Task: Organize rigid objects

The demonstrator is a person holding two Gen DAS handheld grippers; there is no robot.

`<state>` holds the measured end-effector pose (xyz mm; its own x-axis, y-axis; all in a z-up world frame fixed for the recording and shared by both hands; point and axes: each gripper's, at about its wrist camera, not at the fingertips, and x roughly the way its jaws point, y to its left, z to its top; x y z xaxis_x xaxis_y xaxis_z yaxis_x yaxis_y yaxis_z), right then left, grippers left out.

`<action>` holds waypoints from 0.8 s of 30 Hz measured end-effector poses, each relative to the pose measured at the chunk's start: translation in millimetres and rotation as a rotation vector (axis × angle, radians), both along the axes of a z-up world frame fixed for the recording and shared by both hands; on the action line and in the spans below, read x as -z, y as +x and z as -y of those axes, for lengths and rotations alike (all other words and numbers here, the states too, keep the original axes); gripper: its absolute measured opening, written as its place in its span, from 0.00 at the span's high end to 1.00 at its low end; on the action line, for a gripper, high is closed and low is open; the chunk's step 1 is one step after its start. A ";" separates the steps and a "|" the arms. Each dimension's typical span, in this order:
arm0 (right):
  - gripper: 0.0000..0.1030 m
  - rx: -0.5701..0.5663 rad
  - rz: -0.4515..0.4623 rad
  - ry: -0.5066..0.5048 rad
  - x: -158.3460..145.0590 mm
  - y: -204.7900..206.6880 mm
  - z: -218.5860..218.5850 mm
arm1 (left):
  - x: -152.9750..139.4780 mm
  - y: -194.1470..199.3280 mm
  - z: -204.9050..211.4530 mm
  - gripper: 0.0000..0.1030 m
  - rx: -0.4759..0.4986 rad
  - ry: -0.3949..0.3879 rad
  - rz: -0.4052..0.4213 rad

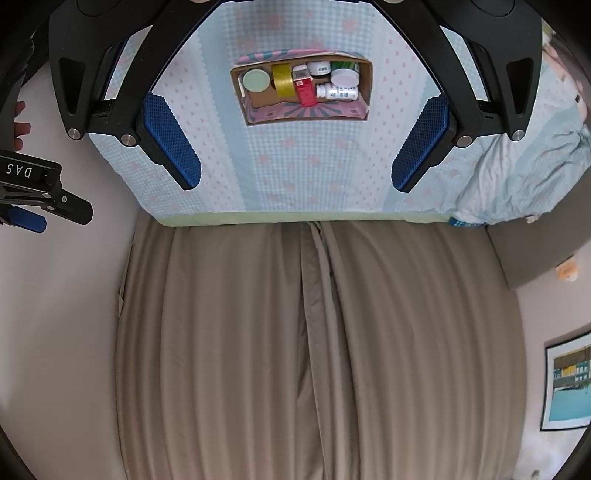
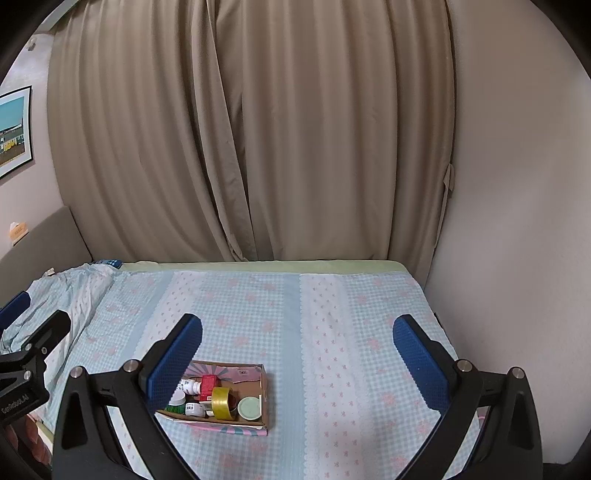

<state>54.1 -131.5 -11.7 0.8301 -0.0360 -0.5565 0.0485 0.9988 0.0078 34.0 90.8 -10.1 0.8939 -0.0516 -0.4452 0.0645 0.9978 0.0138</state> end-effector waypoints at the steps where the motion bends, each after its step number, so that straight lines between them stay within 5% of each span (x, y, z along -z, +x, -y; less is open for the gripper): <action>1: 0.00 0.001 0.001 0.001 0.0 -0.6 -0.1 | 0.1 0.0 0.2 0.00 -0.001 0.000 0.000; 24: 0.00 0.005 0.001 0.000 0.7 0.2 1.8 | -0.7 -3.3 13.6 0.00 -0.023 0.050 0.059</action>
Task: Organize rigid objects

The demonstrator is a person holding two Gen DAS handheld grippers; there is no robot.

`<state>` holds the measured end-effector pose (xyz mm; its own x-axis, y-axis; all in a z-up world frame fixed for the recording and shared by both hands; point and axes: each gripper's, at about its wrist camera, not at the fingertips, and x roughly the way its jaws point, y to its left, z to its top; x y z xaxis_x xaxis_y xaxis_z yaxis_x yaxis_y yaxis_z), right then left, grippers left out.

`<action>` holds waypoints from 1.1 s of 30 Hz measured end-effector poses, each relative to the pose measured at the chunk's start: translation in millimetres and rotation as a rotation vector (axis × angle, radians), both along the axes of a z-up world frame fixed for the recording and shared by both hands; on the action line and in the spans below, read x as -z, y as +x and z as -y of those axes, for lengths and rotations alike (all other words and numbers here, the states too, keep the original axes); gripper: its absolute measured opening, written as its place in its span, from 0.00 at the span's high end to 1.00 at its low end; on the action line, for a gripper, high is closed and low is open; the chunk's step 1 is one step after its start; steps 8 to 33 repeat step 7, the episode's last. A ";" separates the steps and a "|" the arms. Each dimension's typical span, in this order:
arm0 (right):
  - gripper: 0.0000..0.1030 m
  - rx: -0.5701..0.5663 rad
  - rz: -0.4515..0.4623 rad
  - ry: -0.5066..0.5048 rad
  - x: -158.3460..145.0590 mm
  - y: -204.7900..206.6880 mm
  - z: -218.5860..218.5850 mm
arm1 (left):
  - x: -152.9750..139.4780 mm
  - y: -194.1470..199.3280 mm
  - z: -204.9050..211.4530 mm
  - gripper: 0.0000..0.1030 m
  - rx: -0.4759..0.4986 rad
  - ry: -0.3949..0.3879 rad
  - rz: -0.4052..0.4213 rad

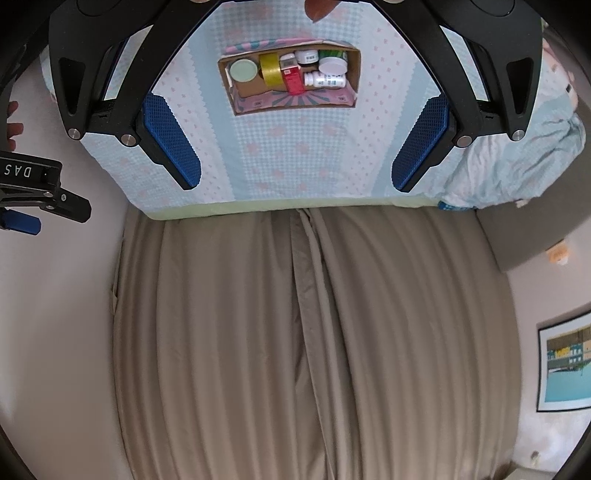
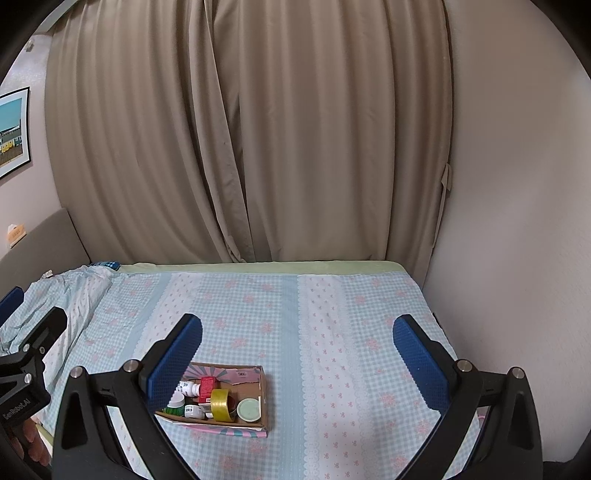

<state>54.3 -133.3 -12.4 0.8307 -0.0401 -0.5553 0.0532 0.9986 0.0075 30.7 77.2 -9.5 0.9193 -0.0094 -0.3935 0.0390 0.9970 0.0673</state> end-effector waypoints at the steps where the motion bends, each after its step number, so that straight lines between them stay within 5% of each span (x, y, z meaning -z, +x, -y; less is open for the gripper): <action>1: 0.00 0.000 0.000 0.000 0.1 -0.1 0.0 | 0.4 0.0 0.3 0.00 0.003 -0.002 0.001; 33: 0.00 0.003 -0.012 0.003 1.6 2.6 -0.8 | 6.2 2.7 -0.3 0.00 0.017 -0.026 -0.020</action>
